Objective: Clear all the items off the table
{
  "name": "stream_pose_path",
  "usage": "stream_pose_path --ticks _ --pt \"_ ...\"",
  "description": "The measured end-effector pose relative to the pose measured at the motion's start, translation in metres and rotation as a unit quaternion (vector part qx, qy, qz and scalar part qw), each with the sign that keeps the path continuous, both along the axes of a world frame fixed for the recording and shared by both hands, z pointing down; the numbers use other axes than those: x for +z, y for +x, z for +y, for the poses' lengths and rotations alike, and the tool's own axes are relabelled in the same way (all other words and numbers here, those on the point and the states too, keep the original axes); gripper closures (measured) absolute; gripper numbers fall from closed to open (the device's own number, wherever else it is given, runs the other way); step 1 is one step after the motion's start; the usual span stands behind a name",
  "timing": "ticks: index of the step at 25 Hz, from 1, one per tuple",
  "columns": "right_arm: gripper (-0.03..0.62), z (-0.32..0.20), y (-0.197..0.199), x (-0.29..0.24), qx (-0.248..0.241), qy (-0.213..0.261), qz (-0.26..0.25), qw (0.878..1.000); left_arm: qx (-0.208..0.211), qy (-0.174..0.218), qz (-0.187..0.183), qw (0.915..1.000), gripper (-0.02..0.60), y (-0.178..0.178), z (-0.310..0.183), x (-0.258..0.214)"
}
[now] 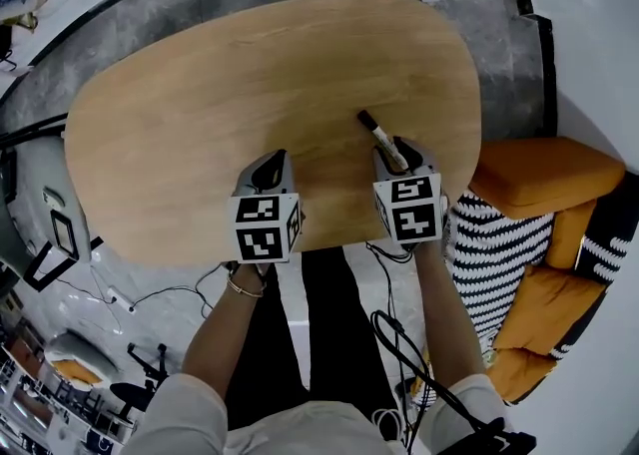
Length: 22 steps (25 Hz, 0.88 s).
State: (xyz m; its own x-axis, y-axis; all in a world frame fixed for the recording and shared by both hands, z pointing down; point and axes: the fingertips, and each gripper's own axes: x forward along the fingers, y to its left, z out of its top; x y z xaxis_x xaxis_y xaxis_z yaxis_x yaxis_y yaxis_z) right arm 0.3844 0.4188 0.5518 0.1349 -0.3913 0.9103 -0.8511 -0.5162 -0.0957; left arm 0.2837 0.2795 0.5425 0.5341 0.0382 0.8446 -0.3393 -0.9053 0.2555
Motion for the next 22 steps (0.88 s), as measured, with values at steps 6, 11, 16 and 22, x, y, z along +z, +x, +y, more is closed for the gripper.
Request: stream_pose_path --ticks 6,11,16,22 --pt "0.442 0.001 -0.002 0.010 -0.019 -0.013 -0.004 1.000 0.011 -0.004 0.000 0.9999 0.574 0.007 0.008 0.004" --pt "0.458 0.002 0.001 0.018 -0.036 -0.034 -0.003 0.999 0.014 -0.010 -0.001 0.9999 0.574 0.007 0.011 0.006" --pt "0.488 0.001 0.003 0.019 -0.046 -0.043 0.000 0.998 0.001 -0.019 0.002 0.9998 0.574 0.006 0.005 0.005" --pt "0.508 0.001 0.005 0.023 -0.048 -0.057 0.009 0.997 -0.003 -0.015 0.001 0.9999 0.574 0.006 -0.002 0.008"
